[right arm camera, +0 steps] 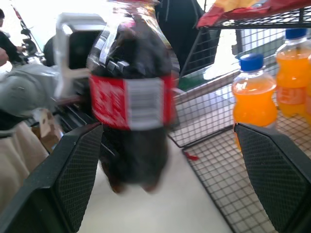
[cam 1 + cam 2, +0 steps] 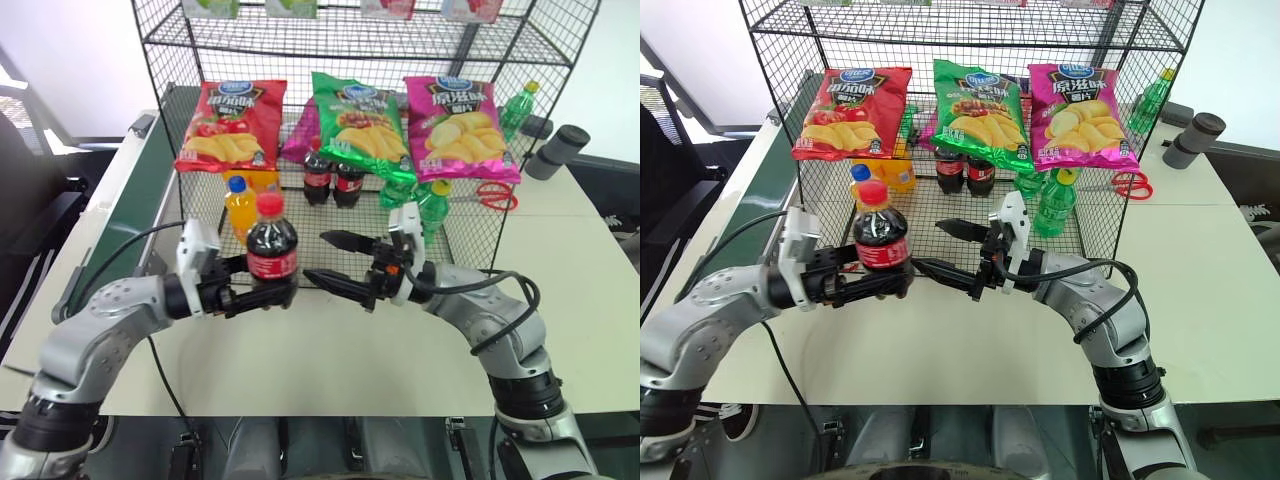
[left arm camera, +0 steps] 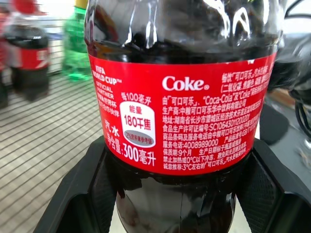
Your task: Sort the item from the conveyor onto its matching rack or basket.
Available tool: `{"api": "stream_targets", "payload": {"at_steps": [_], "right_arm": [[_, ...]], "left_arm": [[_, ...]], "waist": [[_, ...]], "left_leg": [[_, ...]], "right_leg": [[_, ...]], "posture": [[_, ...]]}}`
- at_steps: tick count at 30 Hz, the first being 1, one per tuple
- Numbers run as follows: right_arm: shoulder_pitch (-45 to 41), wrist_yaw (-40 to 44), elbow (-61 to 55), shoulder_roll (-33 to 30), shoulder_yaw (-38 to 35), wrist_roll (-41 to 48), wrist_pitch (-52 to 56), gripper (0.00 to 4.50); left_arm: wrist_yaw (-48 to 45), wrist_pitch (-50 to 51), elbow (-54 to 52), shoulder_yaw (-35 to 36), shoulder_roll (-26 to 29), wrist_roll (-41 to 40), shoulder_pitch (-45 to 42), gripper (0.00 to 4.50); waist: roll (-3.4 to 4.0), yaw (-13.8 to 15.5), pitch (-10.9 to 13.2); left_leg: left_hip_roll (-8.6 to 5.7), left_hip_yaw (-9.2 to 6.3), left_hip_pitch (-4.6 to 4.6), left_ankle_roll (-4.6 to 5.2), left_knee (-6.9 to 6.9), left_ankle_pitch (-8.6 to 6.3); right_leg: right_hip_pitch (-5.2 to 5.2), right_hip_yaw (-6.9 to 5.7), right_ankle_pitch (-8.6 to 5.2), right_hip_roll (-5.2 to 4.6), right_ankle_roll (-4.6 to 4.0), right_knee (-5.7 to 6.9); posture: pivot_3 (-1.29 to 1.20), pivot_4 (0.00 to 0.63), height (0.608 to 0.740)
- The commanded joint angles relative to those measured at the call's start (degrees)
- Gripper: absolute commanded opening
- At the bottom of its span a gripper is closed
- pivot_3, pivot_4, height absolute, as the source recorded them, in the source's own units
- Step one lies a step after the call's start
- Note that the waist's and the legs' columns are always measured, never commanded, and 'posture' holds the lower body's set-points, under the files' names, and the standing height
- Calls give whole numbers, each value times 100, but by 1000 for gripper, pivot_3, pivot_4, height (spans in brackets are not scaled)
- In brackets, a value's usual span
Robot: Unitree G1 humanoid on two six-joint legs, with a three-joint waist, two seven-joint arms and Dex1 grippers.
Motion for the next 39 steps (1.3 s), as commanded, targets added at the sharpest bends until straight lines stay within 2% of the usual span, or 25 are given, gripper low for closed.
{"api": "stream_targets", "payload": {"at_steps": [1, 7, 13, 16, 17, 18, 22, 24, 25, 26, 33, 39], "right_arm": [[-12, -113, -341, 84, -37, 298, 161, 4500], [56, -155, -365, 115, 79, 298, 232, 4500], [105, -210, -324, 214, 152, 302, 207, 4500], [104, -218, -287, 252, 111, 412, 296, 3673], [102, -211, -285, 250, 110, 427, 312, 3192], [99, -209, -280, 250, 117, 406, 301, 2970], [85, -211, -255, 264, 152, 299, 229, 2966], [79, -224, -246, 282, 163, 252, 178, 2966], [79, -232, -244, 290, 161, 233, 155, 2966], [79, -237, -244, 295, 159, 220, 141, 2966], [-3, -525, 35, 469, 6, -378, -554, 2966], [-119, -811, 779, 615, 52, -1409, -1727, 2966]], "left_arm": [[-324, -304, -5, -230, -143, 268, -358, 2796], [-588, -462, 106, -551, -373, 675, -629, 2796], [-550, -411, 131, -554, -613, 768, -693, 2796], [-552, -378, 87, -532, -631, 783, -662, 2796], [-548, -362, 79, -520, -641, 780, -665, 2796], [-537, -343, 80, -512, -657, 775, -679, 2796], [-503, -209, 97, -481, -718, 688, -722, 2796], [-490, -30, 106, -435, -740, 549, -739, 3834], [-508, 32, 94, -426, -723, 520, -729, 4226], [-518, 67, 83, -422, -706, 503, -722, 4410], [-415, -397, 195, -165, -377, 1015, -169, 4410], [120, -989, 340, 614, -499, 1272, 501, 4410]], "waist": [[1, 11, 0], [0, 19, 0], [0, 19, 0], [0, 22, 0], [0, 22, 0], [0, 22, 0], [0, 22, 0], [0, 22, 0], [0, 22, 0], [0, 20, 0], [0, 5, 0], [0, 17, 0]], "left_leg": [[1, 0, 0, 0, 0, 0], [1, 0, -4, 3, 8, 0], [5, -1, -5, 3, 12, 0], [6, -2, -4, 3, 12, 0], [6, -2, -4, 3, 12, 0], [6, -2, -3, 3, 12, 0], [6, -2, -3, 3, 12, 0], [6, -3, -3, 3, 12, 0], [6, -3, -3, 3, 13, 0], [6, -3, -4, 3, 13, 0], [8, -2, -2, 3, 13, 0], [7, -1, -2, 3, 13, 0]], "right_leg": [[-1, 0, 0, 3, 1, 0], [0, 1, 1, 14, 3, 1], [-1, 3, 1, 26, 4, 7], [-1, 3, 1, 27, 4, 9], [-1, 2, 1, 28, 4, 9], [-1, 2, 1, 29, 4, 9], [-1, 3, 1, 28, 4, 10], [-1, 3, 1, 29, 4, 10], [-1, 3, 1, 29, 4, 10], [-1, 2, 1, 28, 4, 11], [-3, 4, 1, 29, 4, 13], [-3, 4, 1, 25, 4, 13]], "posture": [[0, 150, 740], [0, 150, 740], [0, 150, 740], [0, 150, 740], [0, 150, 740], [0, 150, 740], [0, 150, 740], [0, 150, 740], [0, 150, 740], [0, 150, 740], [0, 150, 740], [0, 150, 740]]}}
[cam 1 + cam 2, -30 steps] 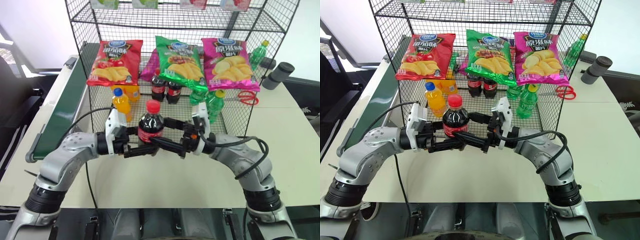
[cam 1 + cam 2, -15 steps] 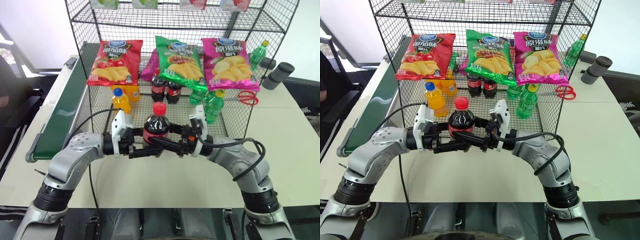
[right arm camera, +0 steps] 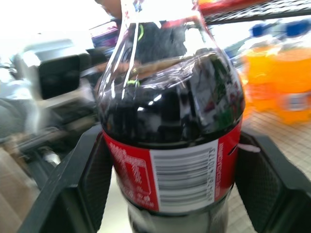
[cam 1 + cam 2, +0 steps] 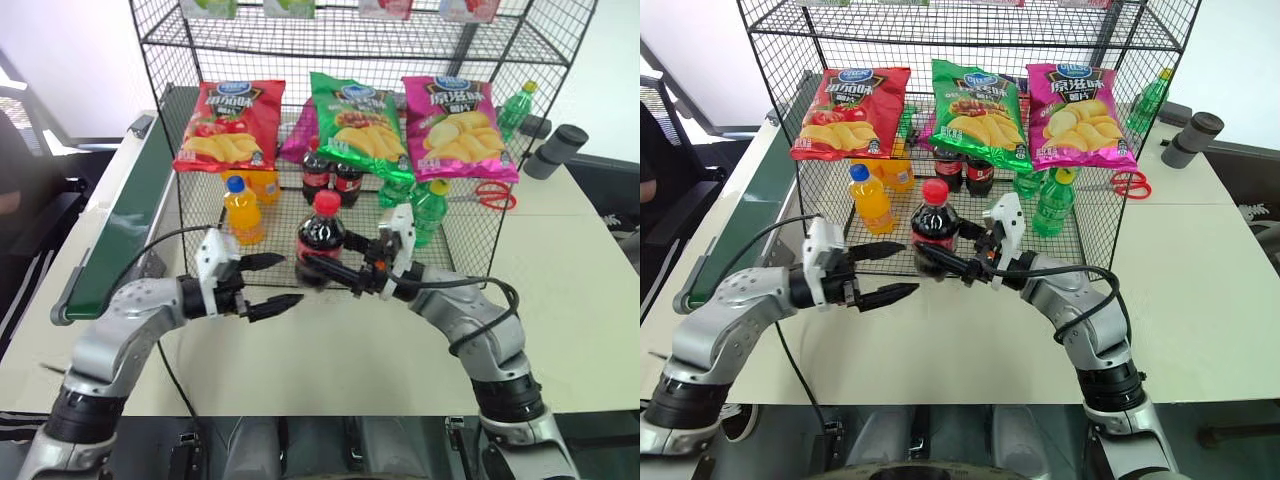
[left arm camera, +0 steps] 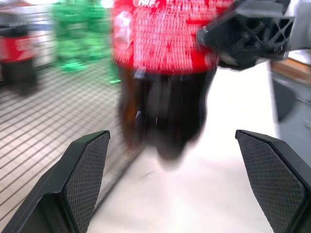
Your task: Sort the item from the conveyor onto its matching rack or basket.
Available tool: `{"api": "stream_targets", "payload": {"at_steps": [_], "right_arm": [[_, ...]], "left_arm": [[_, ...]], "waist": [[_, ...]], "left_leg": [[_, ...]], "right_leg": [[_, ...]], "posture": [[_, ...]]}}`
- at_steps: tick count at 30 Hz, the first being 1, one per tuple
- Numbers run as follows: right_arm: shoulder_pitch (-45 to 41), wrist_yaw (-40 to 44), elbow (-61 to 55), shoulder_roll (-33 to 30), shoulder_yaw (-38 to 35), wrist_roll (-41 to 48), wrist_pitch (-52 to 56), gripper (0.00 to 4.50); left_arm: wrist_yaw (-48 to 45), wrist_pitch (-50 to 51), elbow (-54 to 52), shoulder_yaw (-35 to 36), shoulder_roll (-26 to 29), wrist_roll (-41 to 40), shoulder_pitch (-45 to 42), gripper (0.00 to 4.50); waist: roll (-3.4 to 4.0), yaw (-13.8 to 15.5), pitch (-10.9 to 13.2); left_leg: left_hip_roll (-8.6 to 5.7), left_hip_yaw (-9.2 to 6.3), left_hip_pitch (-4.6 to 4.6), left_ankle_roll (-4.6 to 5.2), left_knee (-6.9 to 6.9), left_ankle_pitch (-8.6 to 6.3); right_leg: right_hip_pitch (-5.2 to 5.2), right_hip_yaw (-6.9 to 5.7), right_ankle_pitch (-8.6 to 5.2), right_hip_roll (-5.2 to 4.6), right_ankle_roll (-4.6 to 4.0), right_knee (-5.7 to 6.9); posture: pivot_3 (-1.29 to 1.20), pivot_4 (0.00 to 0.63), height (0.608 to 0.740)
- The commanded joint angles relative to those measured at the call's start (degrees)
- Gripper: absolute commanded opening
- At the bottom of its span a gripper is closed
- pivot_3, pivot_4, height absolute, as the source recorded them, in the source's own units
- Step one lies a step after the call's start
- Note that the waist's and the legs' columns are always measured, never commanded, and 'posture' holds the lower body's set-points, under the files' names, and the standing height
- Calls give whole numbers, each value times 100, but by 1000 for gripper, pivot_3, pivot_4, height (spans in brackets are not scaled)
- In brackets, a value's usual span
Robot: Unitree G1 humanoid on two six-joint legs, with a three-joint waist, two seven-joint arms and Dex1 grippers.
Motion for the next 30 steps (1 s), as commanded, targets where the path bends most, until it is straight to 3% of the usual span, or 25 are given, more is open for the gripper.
{"api": "stream_targets", "payload": {"at_steps": [1, 14, 21, 30], "right_arm": [[-211, -217, 303, 205, -31, -608, -999, 2966], [-1078, -1645, 3857, 1391, -152, -2326, -3949, 2966], [-1697, -1997, 5339, 1708, -399, -2410, -4723, 2966], [-2144, -2092, 6417, 1755, -607, -2446, -5146, 2966]], "left_arm": [[289, -379, -33, 448, -47, 158, 216, 4410], [975, -1228, -101, 908, -547, 423, 697, 4410], [1049, -1287, -176, 802, -633, 435, 754, 4410], [1058, -1278, -162, 729, -645, 437, 649, 4410]], "waist": [[0, 0, 0], [2, -32, 1], [3, -43, 1], [4, -170, 2]], "left_leg": [[0, 0, 0, 0, 0, 0], [0, 6, 1, -3, -1, 1], [0, 7, 2, -5, -2, 1], [-1, 7, 3, -6, -2, 2]], "right_leg": [[0, 0, 0, 0, 0, 0], [-4, 2, 0, -8, 0, 6], [-4, 2, 0, -13, 0, 9], [-5, 2, 0, -17, 0, 17]], "posture": [[0, 150, 740], [0, 150, 740], [0, 150, 740], [0, 150, 740]]}}
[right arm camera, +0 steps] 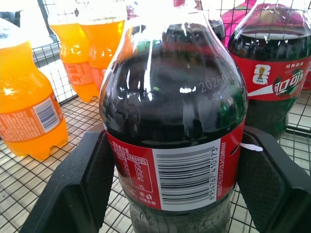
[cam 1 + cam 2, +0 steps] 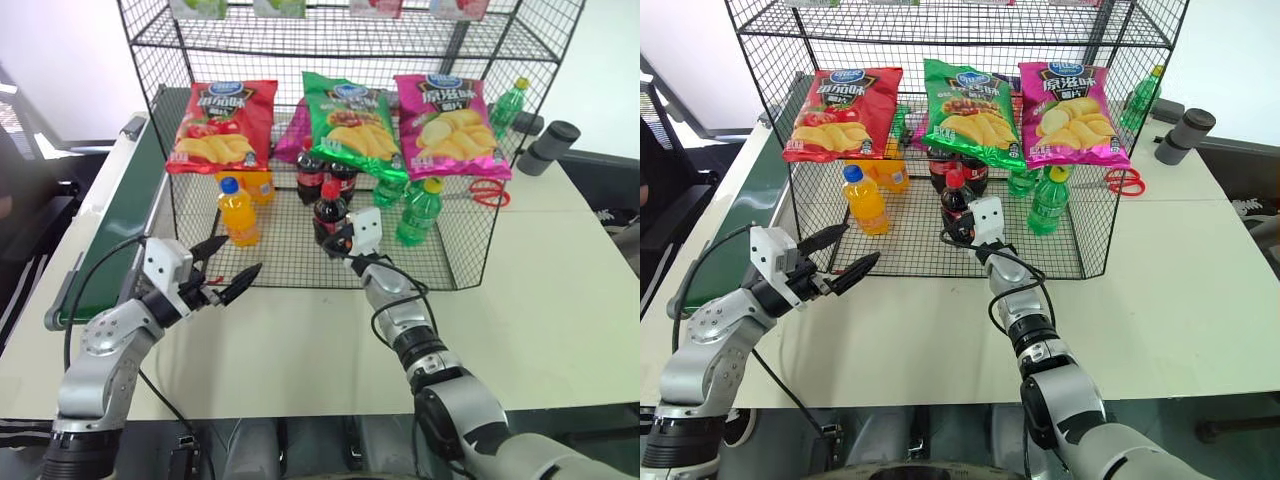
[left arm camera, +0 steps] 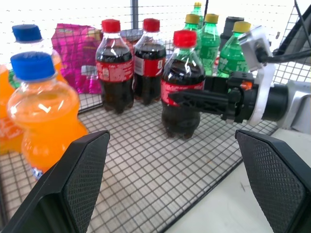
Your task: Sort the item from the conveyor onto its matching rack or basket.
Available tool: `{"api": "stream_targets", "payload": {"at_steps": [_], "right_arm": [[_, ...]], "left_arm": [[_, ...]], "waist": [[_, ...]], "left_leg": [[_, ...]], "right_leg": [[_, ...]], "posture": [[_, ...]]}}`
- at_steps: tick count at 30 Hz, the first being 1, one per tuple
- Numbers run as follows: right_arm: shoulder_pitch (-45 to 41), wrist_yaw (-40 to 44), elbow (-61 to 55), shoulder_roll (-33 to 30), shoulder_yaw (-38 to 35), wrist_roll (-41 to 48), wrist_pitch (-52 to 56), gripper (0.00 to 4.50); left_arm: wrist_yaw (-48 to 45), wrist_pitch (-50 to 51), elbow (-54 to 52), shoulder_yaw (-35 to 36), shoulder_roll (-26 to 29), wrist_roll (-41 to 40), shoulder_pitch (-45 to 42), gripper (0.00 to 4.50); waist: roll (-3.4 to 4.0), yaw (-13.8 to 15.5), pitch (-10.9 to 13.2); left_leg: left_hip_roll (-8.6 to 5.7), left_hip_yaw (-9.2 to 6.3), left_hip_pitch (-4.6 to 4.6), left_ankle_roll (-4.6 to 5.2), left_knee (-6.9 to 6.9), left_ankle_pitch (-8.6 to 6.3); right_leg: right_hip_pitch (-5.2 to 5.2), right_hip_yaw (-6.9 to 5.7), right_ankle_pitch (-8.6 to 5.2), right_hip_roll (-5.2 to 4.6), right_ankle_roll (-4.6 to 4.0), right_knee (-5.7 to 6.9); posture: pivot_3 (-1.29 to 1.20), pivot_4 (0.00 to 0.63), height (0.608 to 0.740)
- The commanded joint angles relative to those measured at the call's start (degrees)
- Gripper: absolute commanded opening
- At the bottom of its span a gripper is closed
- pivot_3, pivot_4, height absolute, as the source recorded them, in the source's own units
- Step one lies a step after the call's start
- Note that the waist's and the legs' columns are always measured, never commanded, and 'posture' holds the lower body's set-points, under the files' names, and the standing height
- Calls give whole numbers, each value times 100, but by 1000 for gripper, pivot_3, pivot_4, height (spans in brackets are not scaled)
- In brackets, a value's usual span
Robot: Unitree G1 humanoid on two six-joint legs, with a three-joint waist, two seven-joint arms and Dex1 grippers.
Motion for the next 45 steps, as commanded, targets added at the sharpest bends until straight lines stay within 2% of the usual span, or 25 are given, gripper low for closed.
{"api": "stream_targets", "payload": {"at_steps": [1, 4, 6, 7, 8, 15, 18, 25, 30, 34, 38, 45], "right_arm": [[-238, 44, 46, 24, -143, 33, -341, 2966], [-241, 278, 78, 51, -208, 152, -312, 2966], [-202, 467, -53, 85, -259, 269, -211, 3994], [-184, 557, -124, 98, -274, 315, -169, 4369], [-151, 637, -219, 90, -254, 320, -163, 4461], [239, 991, -1084, -207, -130, 261, 42, 4461], [639, 1340, -1862, -527, -91, 390, 427, 4461], [1965, 2369, -4303, -1860, -159, 1009, 1949, 4461], [2733, 2934, -5668, -2875, -635, 1780, 2919, 4461], [3242, 3158, -6183, -3594, -1406, 2284, 3402, 4461], [3683, 3311, -6225, -4106, -2010, 2460, 3583, 4461], [3945, 3439, -6147, -4329, -2328, 2443, 3538, 4461]], "left_arm": [[-3, -95, -199, 18, 4, -14, -64, 4410], [-4, -107, -185, -3, 0, 4, -85, 4410], [-1, -109, -162, -26, -12, 6, -121, 4500], [0, -107, -153, -34, -17, 5, -135, 4500], [-3, -104, -149, -42, -23, 2, -146, 4500], [70, -52, -152, -34, -49, 34, -179, 4500], [242, 150, -149, 28, -65, -27, -234, 4500], [344, 406, -51, 92, 129, 72, -256, 4500], [259, 571, 74, 253, 426, 55, -198, 4500], [2, 522, 121, 504, 728, 0, 38, 4500], [-167, 419, 337, 801, 915, -15, 147, 4500], [-399, 426, 468, 924, 1034, -25, 225, 4500]], "waist": [[0, -3, 0], [0, -4, 0], [1, -8, 0], [1, -8, 0], [1, -8, 0], [3, 2, -1], [3, 14, -1], [8, 7, -2], [16, 14, -1], [17, 36, -1], [16, 87, -1], [17, 174, -1]], "left_leg": [[0, 0, 0, 0, 0, 0], [0, 0, 0, 0, 0, 0], [1, 0, 1, 0, 0, 0], [1, 0, 1, 0, 0, 0], [1, -1, 2, 0, 0, 0], [1, -1, 2, -1, -1, -1], [-2, -1, 2, -1, -1, -1], [-2, -3, 2, 1, -3, -1], [0, -3, 8, 1, -5, -1], [-1, -3, 9, 1, -4, -1], [0, -3, 8, 3, -5, -2], [-1, 0, 11, 4, -4, -2]], "right_leg": [[0, 0, 0, 0, 0, 0], [0, 0, 0, 0, 0, 1], [-1, 0, 0, 0, 0, 2], [-1, 0, 0, 0, 0, 2], [0, 0, 0, 0, 0, 3], [0, 1, 0, -3, 0, 4], [1, 0, 0, -8, 0, 3], [3, 0, 0, -10, 0, -1], [4, 2, 0, -5, -1, 1], [9, 2, -1, -5, -1, -3], [13, 1, -1, -6, -2, -15], [16, 2, -2, -5, -3, -16]], "posture": [[0, 150, 740], [0, 150, 740], [0, 150, 740], [0, 150, 740], [0, 150, 740], [0, 150, 740], [0, 150, 740], [0, 150, 740], [0, 150, 740], [0, 150, 740], [0, 150, 740], [0, 150, 740]]}}
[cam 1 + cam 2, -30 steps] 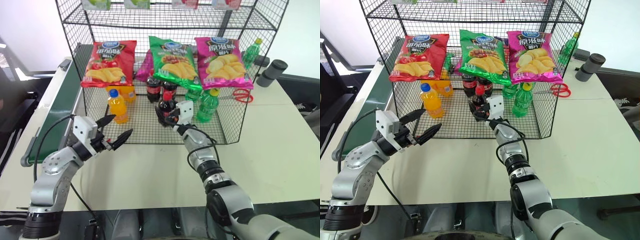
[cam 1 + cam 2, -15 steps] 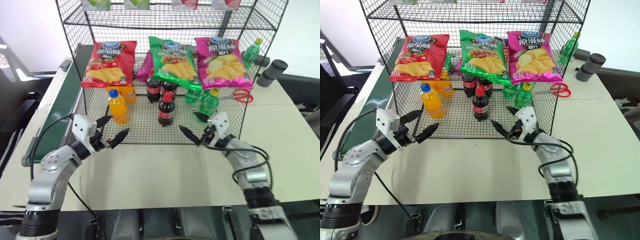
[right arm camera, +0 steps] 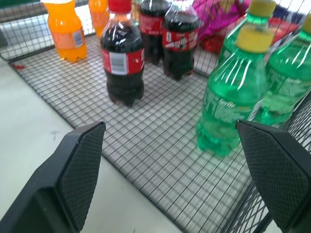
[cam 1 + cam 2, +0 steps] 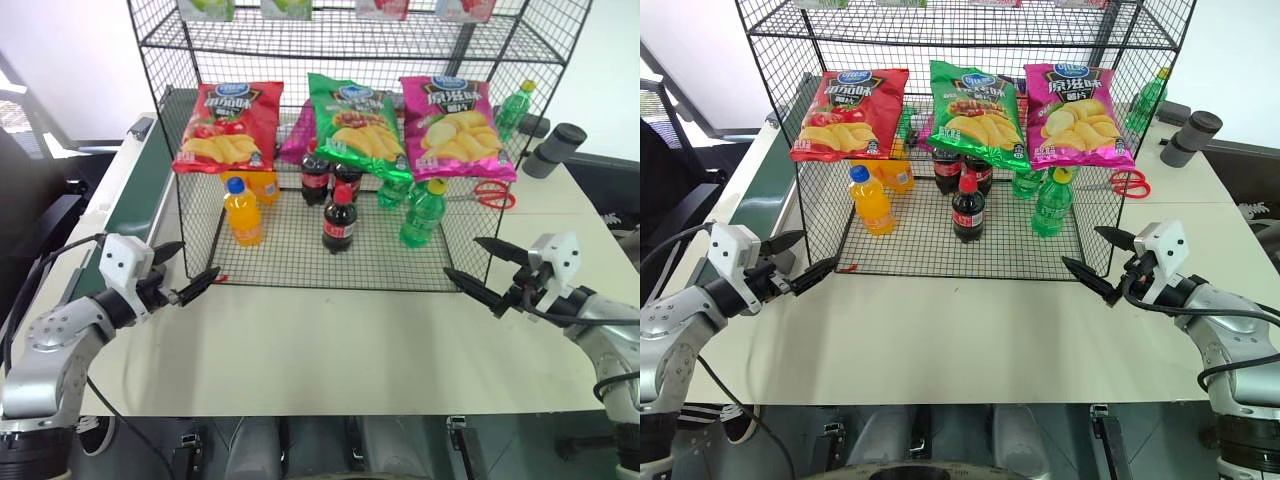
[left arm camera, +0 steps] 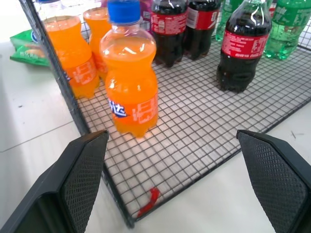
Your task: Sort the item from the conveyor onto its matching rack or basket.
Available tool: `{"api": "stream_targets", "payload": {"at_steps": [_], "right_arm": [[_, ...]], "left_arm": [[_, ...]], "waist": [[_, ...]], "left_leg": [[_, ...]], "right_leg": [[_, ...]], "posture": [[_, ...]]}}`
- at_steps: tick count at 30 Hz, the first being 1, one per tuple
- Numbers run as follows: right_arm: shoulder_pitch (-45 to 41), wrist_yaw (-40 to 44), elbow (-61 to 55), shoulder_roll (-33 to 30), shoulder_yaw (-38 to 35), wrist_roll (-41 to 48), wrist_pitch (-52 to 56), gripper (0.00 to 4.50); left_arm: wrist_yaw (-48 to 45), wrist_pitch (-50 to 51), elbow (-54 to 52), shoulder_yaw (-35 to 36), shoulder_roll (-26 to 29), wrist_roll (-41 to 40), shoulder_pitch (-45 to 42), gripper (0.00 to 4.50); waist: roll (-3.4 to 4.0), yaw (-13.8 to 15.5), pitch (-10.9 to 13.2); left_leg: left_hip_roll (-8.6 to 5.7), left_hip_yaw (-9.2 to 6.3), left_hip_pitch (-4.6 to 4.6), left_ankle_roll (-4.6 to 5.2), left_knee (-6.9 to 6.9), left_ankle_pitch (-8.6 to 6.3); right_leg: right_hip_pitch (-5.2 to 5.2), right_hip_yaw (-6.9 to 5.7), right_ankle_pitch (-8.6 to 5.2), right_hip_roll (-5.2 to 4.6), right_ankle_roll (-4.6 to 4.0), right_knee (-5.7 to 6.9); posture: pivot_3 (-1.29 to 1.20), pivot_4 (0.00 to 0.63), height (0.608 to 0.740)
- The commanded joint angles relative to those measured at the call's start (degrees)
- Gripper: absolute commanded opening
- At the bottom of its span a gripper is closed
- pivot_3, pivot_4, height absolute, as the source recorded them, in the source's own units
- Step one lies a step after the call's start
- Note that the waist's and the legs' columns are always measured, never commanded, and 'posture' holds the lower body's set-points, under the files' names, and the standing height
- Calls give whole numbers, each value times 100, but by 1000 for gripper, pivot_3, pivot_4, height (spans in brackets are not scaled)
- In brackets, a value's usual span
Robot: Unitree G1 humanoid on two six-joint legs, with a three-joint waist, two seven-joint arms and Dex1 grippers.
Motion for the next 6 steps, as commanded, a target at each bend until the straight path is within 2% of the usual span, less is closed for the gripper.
{"api": "stream_targets", "payload": {"at_steps": [1, 6], "right_arm": [[2, 13, -122, -124, -286, 73, -63, 4461], [-29, -57, -157, -143, -307, 68, -32, 4461]], "left_arm": [[-122, -81, -39, 198, 108, -59, 25, 4500], [-237, -115, 4, 207, 131, -56, 30, 4500]], "waist": [[0, 20, 0], [0, 24, 0]], "left_leg": [[0, 0, -1, 0, 0, 0], [-1, 0, -1, 0, 0, 0]], "right_leg": [[0, 0, 0, 0, 0, -1], [0, -1, 0, 0, 0, -2]], "posture": [[0, 150, 740], [0, 150, 740]]}}
